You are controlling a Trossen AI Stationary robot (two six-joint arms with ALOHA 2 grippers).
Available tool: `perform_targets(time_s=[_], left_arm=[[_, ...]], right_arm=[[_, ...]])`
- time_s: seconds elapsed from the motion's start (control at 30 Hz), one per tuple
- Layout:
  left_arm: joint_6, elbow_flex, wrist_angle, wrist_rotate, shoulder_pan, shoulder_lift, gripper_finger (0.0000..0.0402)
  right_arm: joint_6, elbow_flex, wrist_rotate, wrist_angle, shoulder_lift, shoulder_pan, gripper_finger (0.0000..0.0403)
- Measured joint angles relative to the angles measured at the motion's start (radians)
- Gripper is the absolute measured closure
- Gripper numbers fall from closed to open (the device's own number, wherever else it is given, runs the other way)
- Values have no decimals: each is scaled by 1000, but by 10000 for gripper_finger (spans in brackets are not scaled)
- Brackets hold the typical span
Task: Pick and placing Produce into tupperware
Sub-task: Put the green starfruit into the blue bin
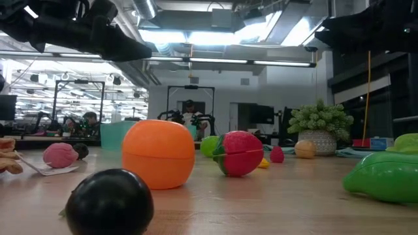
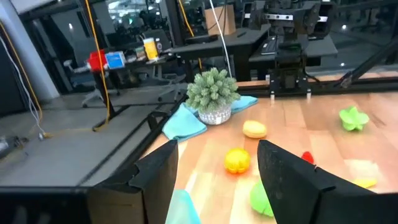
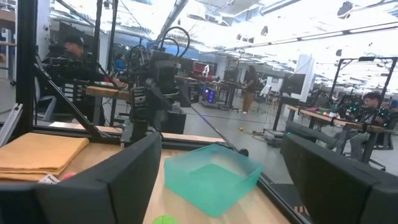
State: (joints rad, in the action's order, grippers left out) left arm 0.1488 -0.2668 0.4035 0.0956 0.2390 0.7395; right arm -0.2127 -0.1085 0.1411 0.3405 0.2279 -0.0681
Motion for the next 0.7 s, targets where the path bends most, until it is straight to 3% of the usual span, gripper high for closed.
perform_targets(time_s=[0.37, 0.7], left_arm=[[16, 0, -10, -44, -1, 0, 180], [18, 0, -10, -45, -5, 0, 119]], right_arm=[[-2, 0, -34, -40, 1, 2, 71], [-47, -3, -38, -44, 1, 7, 71]])
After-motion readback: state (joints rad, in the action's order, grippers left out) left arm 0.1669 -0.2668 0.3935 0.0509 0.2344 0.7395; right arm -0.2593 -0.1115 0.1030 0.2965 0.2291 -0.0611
